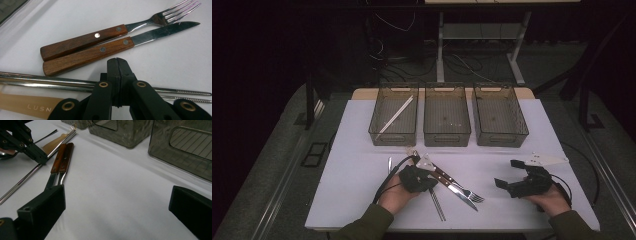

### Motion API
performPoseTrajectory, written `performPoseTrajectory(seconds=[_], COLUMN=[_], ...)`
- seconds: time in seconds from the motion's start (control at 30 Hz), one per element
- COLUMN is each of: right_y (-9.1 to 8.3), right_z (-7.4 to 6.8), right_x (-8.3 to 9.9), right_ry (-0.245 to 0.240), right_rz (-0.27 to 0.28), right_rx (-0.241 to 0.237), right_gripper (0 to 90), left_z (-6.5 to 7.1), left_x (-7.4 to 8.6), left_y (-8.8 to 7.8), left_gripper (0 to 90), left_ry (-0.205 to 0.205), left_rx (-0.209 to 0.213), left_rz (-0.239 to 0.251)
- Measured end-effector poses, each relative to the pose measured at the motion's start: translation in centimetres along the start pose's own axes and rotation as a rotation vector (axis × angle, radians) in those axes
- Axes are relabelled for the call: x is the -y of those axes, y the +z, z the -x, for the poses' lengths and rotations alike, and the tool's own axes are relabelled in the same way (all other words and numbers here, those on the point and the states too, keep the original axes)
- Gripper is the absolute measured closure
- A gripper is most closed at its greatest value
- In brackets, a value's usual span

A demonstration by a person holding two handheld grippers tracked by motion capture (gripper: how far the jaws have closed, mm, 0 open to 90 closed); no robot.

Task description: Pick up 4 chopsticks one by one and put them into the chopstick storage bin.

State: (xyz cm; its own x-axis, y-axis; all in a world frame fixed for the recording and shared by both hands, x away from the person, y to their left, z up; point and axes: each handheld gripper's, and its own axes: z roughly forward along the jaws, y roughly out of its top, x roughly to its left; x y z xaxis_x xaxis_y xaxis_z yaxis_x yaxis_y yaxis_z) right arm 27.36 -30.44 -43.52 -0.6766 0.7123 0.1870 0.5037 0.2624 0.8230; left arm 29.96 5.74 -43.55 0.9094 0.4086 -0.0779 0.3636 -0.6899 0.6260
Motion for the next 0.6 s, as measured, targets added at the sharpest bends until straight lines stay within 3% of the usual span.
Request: performPoseTrajectory(seconds=[0.07, 0.17, 0.27, 0.43, 0.6], right_y=[0.0, 0.0, -0.1, 0.0, 0.0], right_z=[0.0, 0.0, 0.0, 0.1, 0.0], right_x=[0.0, 0.0, 0.0, 0.0, 0.0], right_ry=[0.000, -0.001, -0.001, -0.006, -0.001], right_rz=[0.000, 0.002, 0.003, 0.004, 0.002], right_rx=[0.000, 0.001, 0.001, 0.001, 0.002], right_gripper=[0.8, 0.8, 0.8, 0.8, 0.8], left_z=[-0.1, 0.0, -0.4, -2.3, -5.0], left_x=[0.0, 0.1, 0.2, 1.2, 2.1], left_y=[0.0, -0.2, -1.3, -3.5, -4.3], left_gripper=[89.4, 89.3, 89.2, 89.3, 82.0], left_ry=[0.010, -0.006, -0.032, -0.091, -0.198], left_rx=[-0.002, 0.002, -0.009, -0.075, -0.162], left_rz=[-0.003, 0.003, 0.045, 0.084, 0.096])
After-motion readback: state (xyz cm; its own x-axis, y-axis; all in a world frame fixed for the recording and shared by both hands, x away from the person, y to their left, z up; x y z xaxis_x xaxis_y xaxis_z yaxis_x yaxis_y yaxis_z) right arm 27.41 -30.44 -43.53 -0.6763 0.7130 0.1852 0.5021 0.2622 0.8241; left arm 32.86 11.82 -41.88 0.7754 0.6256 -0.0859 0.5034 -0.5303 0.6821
